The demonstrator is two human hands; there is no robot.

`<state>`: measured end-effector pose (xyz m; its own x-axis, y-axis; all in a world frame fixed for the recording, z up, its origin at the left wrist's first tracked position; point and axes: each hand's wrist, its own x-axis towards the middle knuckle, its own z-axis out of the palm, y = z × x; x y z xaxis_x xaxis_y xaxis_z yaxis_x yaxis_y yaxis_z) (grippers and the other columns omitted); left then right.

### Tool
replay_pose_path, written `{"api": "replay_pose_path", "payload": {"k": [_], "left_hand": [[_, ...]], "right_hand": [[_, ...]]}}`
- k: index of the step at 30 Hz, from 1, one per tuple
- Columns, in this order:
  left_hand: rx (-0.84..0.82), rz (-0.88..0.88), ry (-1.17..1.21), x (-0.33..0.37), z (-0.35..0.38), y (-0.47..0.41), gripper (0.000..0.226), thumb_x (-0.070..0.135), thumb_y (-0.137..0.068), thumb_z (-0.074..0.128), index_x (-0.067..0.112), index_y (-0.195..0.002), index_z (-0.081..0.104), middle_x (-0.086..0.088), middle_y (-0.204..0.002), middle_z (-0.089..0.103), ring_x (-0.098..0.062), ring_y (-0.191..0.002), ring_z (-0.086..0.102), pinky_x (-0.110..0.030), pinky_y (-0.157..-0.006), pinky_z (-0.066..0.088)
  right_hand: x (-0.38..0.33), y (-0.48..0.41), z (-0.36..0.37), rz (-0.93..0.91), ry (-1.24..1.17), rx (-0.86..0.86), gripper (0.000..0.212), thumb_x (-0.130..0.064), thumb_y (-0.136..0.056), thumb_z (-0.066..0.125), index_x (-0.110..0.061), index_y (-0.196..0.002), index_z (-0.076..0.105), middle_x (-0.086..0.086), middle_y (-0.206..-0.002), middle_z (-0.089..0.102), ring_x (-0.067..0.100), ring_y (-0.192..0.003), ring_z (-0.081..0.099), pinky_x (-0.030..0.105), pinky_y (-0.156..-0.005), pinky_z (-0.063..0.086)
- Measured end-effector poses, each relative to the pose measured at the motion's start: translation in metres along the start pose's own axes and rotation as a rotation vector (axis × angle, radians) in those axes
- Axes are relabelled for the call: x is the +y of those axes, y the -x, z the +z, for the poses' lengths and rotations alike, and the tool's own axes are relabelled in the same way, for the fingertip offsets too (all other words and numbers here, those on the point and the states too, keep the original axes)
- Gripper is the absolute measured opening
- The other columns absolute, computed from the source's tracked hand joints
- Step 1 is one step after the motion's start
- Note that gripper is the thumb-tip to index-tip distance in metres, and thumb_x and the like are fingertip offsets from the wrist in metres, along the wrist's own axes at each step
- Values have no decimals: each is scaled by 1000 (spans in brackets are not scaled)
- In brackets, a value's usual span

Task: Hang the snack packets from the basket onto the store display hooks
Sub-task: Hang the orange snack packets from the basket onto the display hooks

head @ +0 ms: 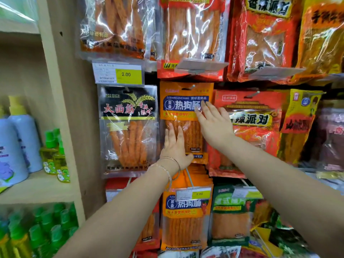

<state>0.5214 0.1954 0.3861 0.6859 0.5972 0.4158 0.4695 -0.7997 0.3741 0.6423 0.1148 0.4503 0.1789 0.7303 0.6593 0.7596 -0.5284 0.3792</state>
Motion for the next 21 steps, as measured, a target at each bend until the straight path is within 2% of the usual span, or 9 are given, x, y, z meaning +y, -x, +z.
{"api": "replay_pose_path", "payload": {"k": [3, 6, 10, 13, 17, 19, 21], "left_hand": [[-39, -35, -38, 2, -1, -8, 102, 38, -84, 60, 14, -147, -16, -13, -150, -33, -29, -141, -22, -42, -116, 4], [-87, -104, -104, 8, -3, -13, 102, 41, -85, 59, 14, -147, -18, -12, -149, -35, -28, -142, -19, -40, -116, 10], [-127, -163, -155, 20, -9, -14, 96, 45, -86, 56, 8, -148, -8, -14, -151, -30, -29, -144, -11, -39, -116, 13], [-164, -147, -107, 24, -9, -5, 88, 38, -88, 55, 4, -149, 0, -15, -154, -21, -30, -145, 1, -36, -116, 17], [-207, -52, -28, 20, -12, 27, 74, 17, -89, 54, 11, -149, 12, -13, -157, -7, -26, -142, 21, -31, -112, 24], [-172, 13, 66, 17, -15, 55, 66, 10, -88, 53, 14, -147, 25, -13, -157, 9, -20, -143, 18, -26, -112, 19], [-81, 57, 148, 10, -17, 95, 56, 8, -86, 54, 14, -140, 40, -13, -148, 32, -21, -138, 29, -23, -109, 22]], "right_hand": [[1, -8, -1, -12, 39, -73, 54, -19, -99, 29, -16, -150, 14, 11, -159, 5, 22, -146, 9, 39, -111, 13], [-2, -13, -5, -28, 95, -155, 54, -19, -99, 29, -17, -150, 14, 11, -159, 6, 22, -145, 10, 40, -111, 15], [0, -8, -10, -35, 83, -209, 48, -18, -96, 33, -20, -145, 31, 6, -156, 20, 21, -144, 15, 39, -109, 16], [2, 10, -16, -10, -60, -159, 51, -16, -95, 36, -22, -145, 31, 2, -153, 30, 20, -143, 17, 41, -109, 16], [-2, 49, -34, 3, -318, -58, 64, -7, -89, 42, -24, -148, 25, 5, -147, 39, 26, -133, 35, 41, -101, 31], [-7, 78, -43, 22, -479, -31, 60, -10, -88, 47, -22, -145, 33, 7, -139, 47, 30, -124, 44, 41, -96, 40], [-17, 112, -49, 62, -670, -44, 51, -16, -88, 52, -21, -139, 42, 7, -128, 54, 27, -113, 52, 40, -90, 44]]}}
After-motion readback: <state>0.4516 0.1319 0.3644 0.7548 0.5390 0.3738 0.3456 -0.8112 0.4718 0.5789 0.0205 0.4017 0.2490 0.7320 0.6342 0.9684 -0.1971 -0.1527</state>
